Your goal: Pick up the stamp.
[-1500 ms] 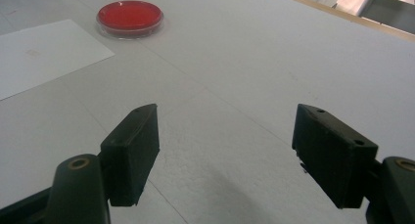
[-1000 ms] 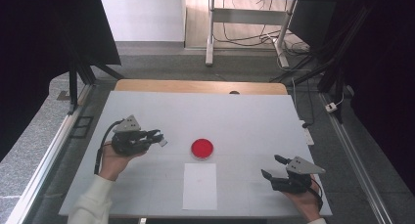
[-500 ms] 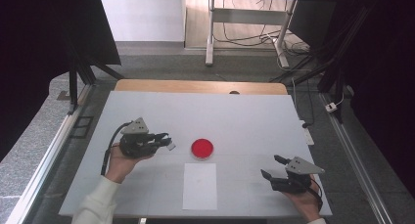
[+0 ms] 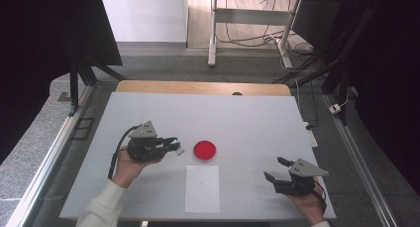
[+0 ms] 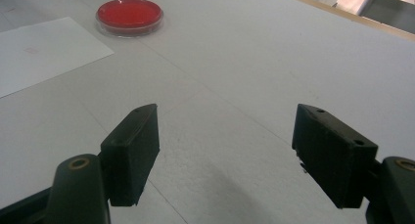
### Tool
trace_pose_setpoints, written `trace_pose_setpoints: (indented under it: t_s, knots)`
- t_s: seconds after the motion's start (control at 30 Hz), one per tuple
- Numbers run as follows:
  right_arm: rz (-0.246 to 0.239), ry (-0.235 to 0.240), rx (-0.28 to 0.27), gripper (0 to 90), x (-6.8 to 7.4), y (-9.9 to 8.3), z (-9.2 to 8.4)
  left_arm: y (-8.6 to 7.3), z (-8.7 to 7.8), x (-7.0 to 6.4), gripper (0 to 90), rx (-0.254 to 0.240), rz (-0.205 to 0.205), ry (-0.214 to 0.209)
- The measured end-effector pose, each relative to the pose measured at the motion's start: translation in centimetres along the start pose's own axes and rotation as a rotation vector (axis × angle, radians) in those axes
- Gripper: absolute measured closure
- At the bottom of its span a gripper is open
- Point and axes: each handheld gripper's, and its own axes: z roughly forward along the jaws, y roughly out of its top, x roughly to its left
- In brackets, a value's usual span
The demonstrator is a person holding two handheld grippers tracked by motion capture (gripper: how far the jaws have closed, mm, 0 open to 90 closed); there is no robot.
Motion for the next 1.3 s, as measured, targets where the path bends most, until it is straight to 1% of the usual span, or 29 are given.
trace_pose_setpoints:
  t_s: [0.1,0.3,0.87,1.3]
  knots:
    - [0.0,0.0,0.0,25.2,0.0,0.0,0.0,0.0,0.3,-0.2,74.8,0.006,0.005,-0.006]
    - [0.0,0.0,0.001,25.1,0.0,0.0,0.0,0.2,0.7,-0.7,74.8,-0.001,0.005,-0.026]
    - [-0.001,0.002,0.004,25.2,0.1,0.0,0.1,0.7,2.2,-2.0,74.8,0.008,0.03,-0.058]
    - [0.0,0.004,0.001,25.2,0.2,0.0,0.2,1.1,3.1,-2.9,74.8,0.004,0.032,-0.079]
